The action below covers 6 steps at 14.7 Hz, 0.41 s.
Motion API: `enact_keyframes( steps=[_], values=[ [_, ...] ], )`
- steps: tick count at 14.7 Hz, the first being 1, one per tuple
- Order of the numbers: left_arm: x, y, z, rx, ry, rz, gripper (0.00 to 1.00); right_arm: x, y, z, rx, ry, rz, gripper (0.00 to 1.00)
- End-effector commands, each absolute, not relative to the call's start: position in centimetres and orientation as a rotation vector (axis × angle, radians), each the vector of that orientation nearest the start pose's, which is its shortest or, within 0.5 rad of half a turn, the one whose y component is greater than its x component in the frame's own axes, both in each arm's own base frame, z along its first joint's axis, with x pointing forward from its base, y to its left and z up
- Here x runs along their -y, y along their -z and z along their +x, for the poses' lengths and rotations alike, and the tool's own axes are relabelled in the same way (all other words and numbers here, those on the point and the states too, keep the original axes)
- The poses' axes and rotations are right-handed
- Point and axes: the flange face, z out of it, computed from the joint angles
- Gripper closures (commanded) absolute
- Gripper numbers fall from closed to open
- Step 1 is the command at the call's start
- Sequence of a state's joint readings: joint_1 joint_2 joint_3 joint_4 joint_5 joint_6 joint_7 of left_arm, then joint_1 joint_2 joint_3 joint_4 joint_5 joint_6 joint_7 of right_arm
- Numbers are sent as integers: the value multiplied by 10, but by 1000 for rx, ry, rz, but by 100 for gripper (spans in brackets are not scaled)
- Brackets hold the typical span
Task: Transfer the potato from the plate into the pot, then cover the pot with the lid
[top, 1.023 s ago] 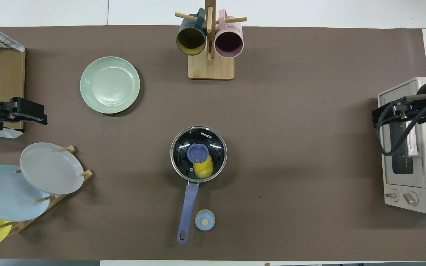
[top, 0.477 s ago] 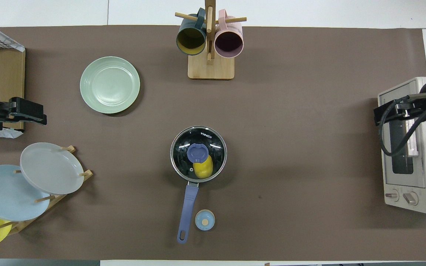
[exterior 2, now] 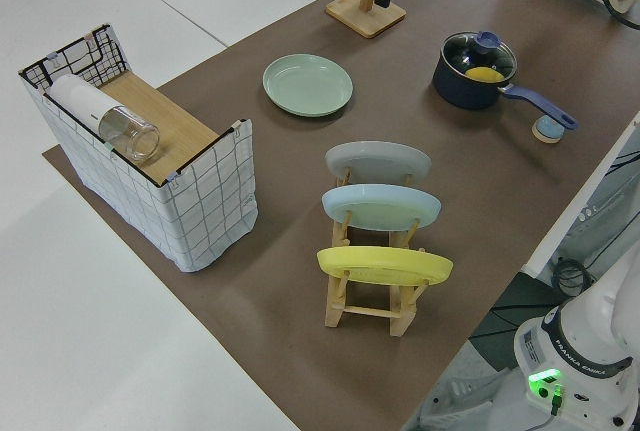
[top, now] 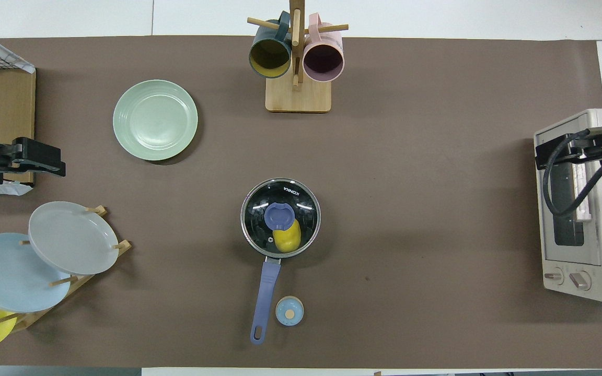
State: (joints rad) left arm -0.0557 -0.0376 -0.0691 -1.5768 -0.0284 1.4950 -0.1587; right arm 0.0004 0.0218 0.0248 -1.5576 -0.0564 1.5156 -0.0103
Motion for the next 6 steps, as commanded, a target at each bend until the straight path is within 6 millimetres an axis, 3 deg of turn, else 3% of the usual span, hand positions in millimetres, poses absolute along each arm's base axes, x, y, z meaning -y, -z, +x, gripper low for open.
enact_keyframes(
  steps=[1,6],
  values=[
    [66,-637,522,77,-88,-3169,0,-3,-617,552,69,-79,-3198,0],
    [66,-637,522,77,-88,-3169,0,0,-617,551,55,-84,-3196,0]
  ],
)
